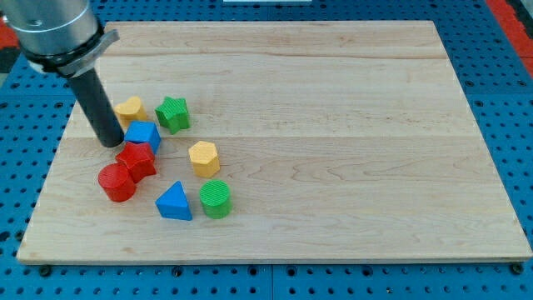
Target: Place the green star diagonally top right of the blue cube
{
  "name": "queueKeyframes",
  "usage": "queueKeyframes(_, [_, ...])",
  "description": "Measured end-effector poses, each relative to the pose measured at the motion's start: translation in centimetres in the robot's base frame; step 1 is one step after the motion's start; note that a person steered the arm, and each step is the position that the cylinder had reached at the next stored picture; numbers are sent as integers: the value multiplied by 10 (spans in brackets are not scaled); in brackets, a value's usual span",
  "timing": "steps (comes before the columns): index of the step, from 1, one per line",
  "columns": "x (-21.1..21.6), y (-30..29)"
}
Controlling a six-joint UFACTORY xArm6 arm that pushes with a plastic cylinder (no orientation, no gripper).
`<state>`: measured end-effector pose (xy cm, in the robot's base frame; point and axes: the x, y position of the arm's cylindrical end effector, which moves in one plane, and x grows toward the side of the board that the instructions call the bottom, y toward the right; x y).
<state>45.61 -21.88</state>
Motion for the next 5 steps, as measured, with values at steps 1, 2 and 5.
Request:
queueKeyframes(1, [41, -33])
queueKeyframes(2, [144, -39])
queueKeyframes(5, [68, 46])
